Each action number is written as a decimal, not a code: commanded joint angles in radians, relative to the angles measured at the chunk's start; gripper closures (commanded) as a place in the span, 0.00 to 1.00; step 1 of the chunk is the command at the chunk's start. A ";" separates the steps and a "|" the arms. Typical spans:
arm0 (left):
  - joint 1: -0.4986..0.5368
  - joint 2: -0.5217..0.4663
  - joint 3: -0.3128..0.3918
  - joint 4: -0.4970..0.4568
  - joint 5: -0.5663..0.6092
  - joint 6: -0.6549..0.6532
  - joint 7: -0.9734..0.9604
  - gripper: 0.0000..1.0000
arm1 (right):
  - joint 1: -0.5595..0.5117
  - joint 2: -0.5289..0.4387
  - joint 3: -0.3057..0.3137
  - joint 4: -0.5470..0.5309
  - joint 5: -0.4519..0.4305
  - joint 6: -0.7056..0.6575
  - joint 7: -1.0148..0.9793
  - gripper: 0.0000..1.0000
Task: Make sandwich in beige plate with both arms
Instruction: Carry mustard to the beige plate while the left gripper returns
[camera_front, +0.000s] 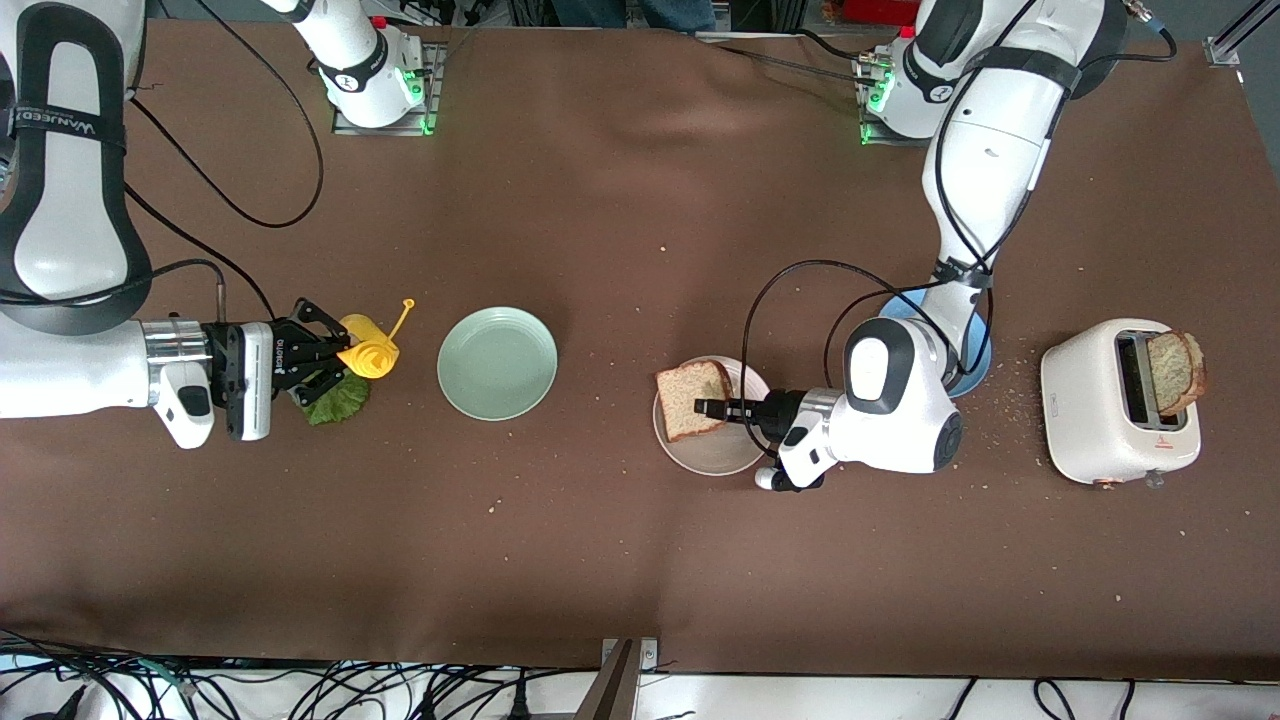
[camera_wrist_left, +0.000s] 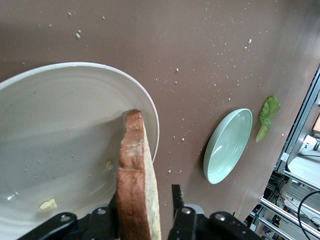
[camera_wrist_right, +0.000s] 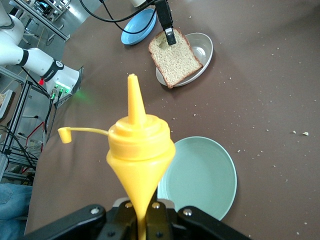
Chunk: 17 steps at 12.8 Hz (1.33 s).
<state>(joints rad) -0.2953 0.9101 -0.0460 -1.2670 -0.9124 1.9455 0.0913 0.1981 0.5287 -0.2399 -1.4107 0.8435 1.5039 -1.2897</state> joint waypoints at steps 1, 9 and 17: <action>0.007 0.003 0.012 0.009 0.007 0.004 0.015 0.01 | 0.050 0.004 -0.006 0.029 -0.062 0.031 0.100 1.00; 0.145 -0.066 0.015 0.009 0.332 -0.028 -0.001 0.00 | 0.174 0.004 -0.006 0.050 -0.159 0.130 0.304 1.00; 0.363 -0.292 0.014 0.017 0.801 -0.266 0.002 0.00 | 0.398 0.010 -0.004 0.056 -0.440 0.283 0.575 1.00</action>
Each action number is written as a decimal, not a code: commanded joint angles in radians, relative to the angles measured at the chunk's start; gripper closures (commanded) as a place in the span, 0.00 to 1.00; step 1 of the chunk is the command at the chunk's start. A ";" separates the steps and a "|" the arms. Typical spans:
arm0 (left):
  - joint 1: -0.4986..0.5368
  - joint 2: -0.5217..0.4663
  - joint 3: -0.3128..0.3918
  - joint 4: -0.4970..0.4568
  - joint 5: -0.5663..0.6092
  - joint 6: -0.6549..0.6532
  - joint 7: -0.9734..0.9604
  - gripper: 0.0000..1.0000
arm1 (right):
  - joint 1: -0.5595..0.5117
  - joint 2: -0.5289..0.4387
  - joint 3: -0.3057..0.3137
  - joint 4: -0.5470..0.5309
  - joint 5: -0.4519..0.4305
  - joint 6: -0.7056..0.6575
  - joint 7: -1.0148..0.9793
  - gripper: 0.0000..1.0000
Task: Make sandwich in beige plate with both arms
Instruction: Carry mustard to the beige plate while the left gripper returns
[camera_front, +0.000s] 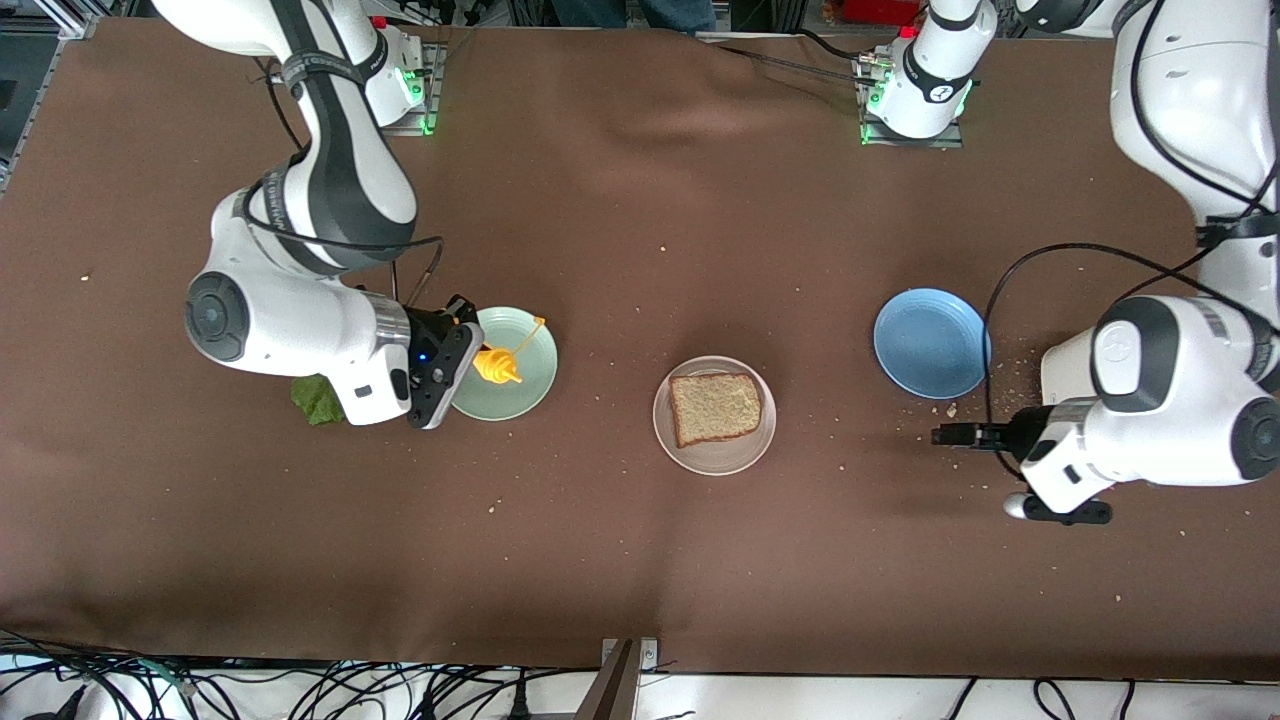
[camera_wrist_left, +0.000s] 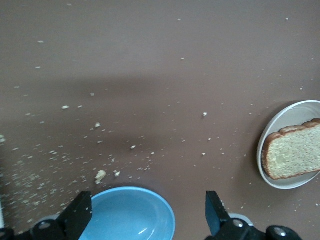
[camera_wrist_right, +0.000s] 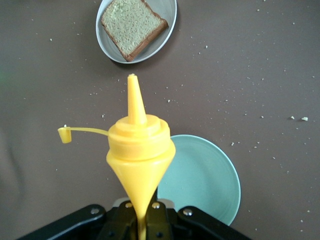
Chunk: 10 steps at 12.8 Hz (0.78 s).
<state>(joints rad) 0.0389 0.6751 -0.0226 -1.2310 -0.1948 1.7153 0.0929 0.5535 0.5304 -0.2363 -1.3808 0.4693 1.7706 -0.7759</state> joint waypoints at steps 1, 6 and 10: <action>0.039 -0.077 -0.010 -0.019 0.116 -0.049 0.001 0.00 | 0.057 0.014 -0.008 0.026 -0.090 0.027 0.087 1.00; 0.045 -0.167 -0.017 -0.021 0.299 -0.145 -0.004 0.00 | 0.207 0.062 -0.008 0.026 -0.268 0.165 0.311 1.00; 0.015 -0.386 0.024 -0.184 0.291 -0.157 -0.004 0.00 | 0.345 0.158 -0.009 0.090 -0.574 0.231 0.519 1.00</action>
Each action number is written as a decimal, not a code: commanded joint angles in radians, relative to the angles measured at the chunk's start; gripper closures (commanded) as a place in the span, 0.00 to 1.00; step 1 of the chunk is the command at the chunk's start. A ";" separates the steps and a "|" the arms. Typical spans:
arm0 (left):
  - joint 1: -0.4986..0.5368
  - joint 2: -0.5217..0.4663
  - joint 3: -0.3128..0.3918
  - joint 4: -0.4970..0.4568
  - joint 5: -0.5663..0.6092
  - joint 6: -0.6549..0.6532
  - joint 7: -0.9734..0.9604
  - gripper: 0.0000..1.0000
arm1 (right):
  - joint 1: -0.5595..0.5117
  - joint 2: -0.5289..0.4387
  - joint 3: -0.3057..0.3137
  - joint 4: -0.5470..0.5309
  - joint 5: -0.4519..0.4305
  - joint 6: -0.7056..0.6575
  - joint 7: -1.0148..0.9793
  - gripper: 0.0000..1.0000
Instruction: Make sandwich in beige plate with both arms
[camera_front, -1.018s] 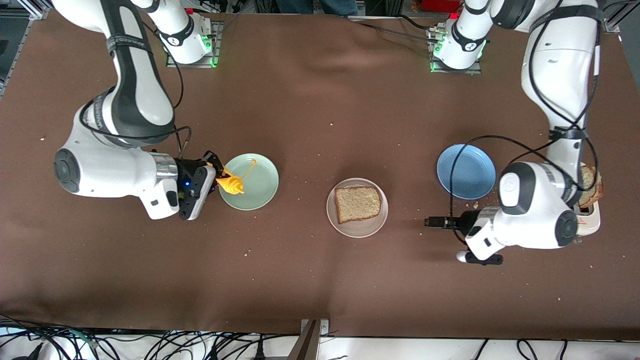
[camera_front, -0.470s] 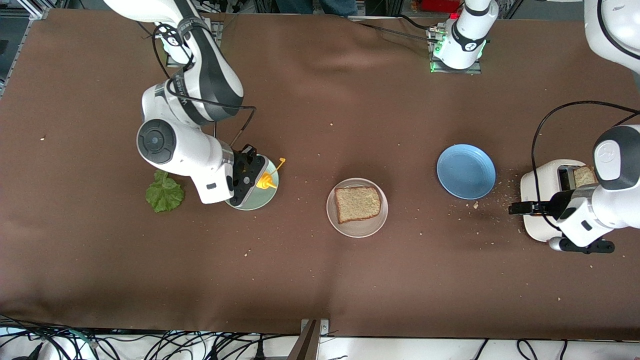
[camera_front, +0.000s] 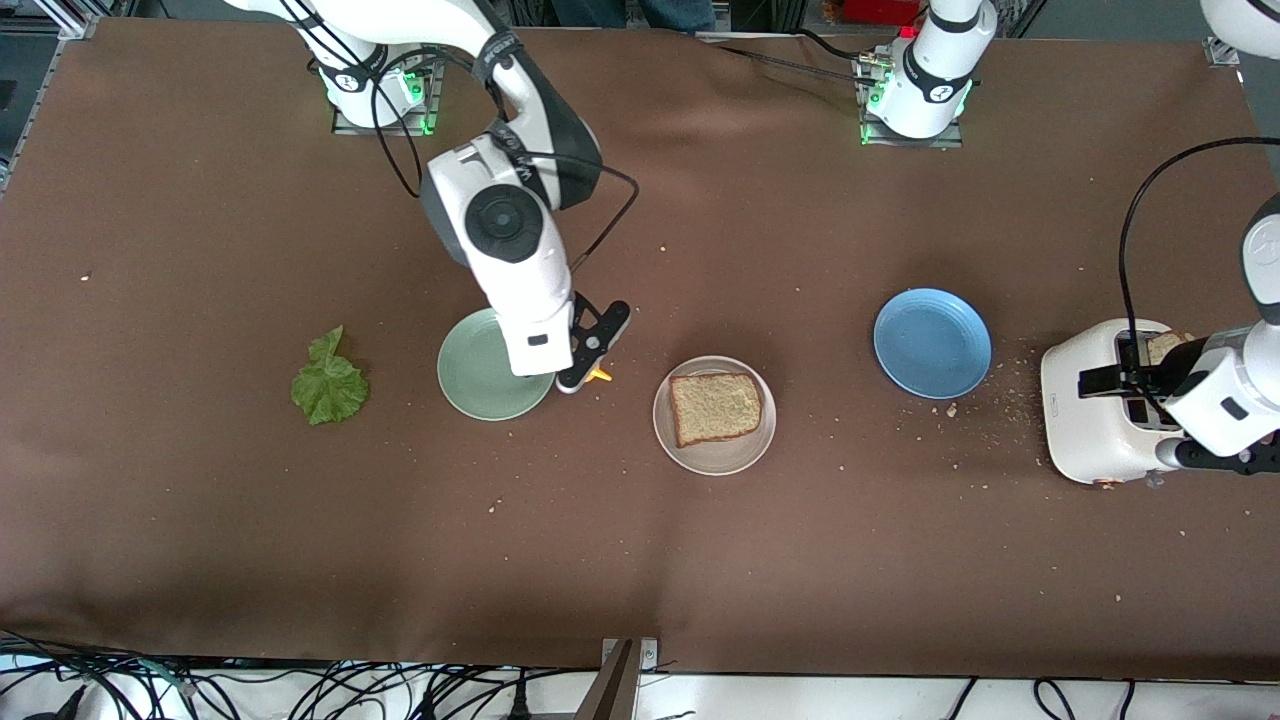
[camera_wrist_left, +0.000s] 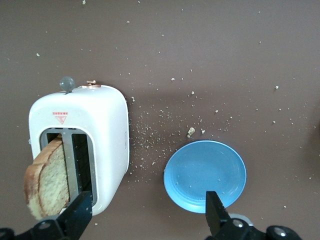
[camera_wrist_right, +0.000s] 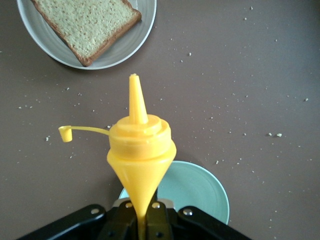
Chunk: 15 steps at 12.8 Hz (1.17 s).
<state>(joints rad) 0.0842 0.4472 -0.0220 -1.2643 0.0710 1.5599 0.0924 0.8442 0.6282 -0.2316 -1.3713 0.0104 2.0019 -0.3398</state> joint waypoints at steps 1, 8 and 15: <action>-0.065 -0.209 0.046 -0.194 0.021 -0.035 -0.005 0.00 | 0.090 0.095 -0.014 0.118 -0.188 0.000 0.123 1.00; -0.113 -0.372 0.096 -0.271 -0.060 -0.058 -0.030 0.00 | 0.213 0.189 -0.012 0.153 -0.498 -0.015 0.186 1.00; -0.126 -0.426 0.097 -0.310 -0.060 -0.009 -0.028 0.00 | 0.233 0.199 -0.020 0.162 -0.564 -0.103 0.154 1.00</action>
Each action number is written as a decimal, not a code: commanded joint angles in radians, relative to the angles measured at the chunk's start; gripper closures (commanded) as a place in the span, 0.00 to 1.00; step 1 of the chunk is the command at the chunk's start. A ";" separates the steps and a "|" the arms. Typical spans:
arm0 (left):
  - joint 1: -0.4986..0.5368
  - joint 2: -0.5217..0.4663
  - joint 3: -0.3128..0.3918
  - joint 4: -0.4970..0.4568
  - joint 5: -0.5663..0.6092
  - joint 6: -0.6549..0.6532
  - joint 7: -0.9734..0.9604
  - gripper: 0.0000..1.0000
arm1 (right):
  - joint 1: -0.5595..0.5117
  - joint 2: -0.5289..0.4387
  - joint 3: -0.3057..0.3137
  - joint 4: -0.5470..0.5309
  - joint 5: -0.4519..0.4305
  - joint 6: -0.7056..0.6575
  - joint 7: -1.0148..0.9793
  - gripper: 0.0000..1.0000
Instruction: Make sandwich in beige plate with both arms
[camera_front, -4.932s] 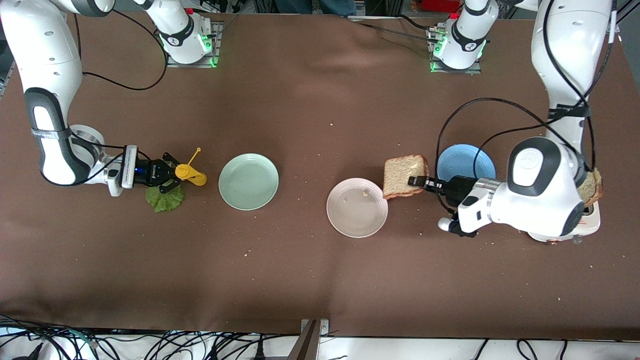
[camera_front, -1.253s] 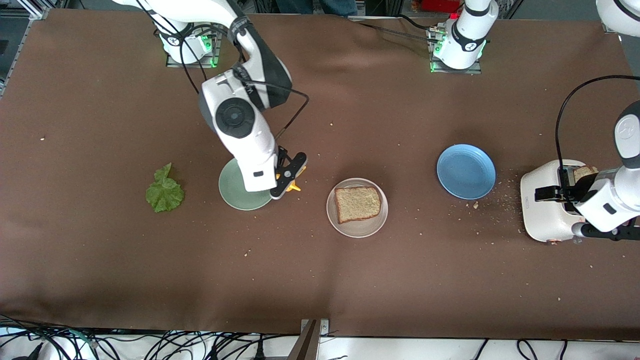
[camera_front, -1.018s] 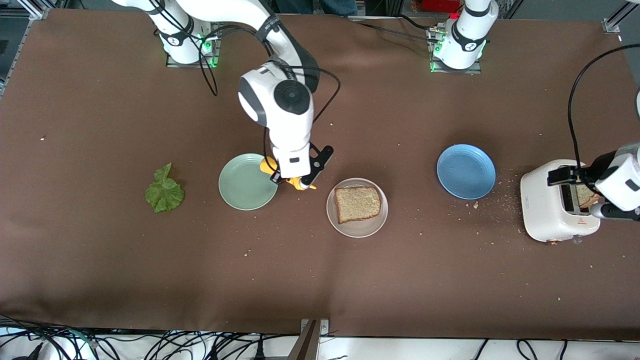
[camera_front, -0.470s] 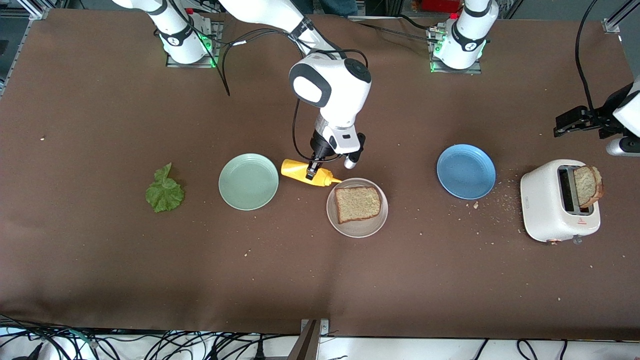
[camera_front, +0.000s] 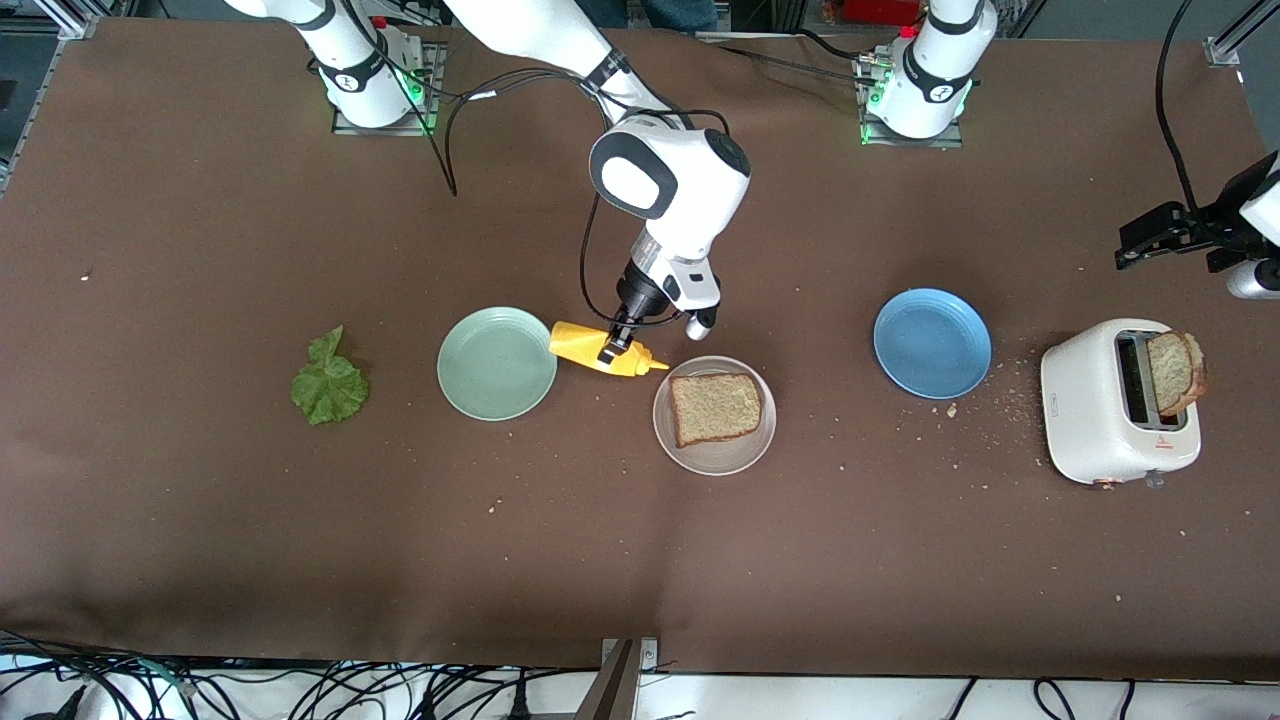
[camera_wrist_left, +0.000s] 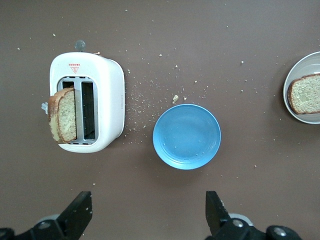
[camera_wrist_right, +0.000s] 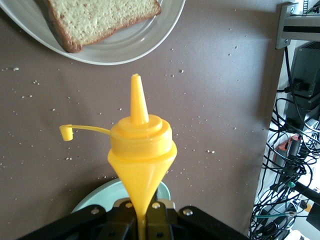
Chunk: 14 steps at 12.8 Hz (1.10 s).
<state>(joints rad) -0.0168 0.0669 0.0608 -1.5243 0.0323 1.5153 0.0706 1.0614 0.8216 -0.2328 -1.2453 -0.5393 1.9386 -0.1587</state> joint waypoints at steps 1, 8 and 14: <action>-0.025 -0.050 0.014 -0.057 -0.022 0.042 -0.006 0.00 | 0.014 -0.001 -0.022 0.043 -0.011 -0.044 -0.054 1.00; -0.009 -0.045 0.013 -0.054 -0.022 0.040 0.008 0.00 | -0.116 -0.163 -0.025 0.072 0.293 -0.102 -0.303 1.00; -0.009 -0.036 0.013 -0.054 -0.019 0.043 0.009 0.00 | -0.362 -0.275 -0.023 0.063 0.721 -0.148 -0.525 1.00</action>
<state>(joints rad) -0.0264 0.0473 0.0689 -1.5524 0.0322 1.5388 0.0702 0.7570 0.5837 -0.2759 -1.1637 0.0942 1.8275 -0.6248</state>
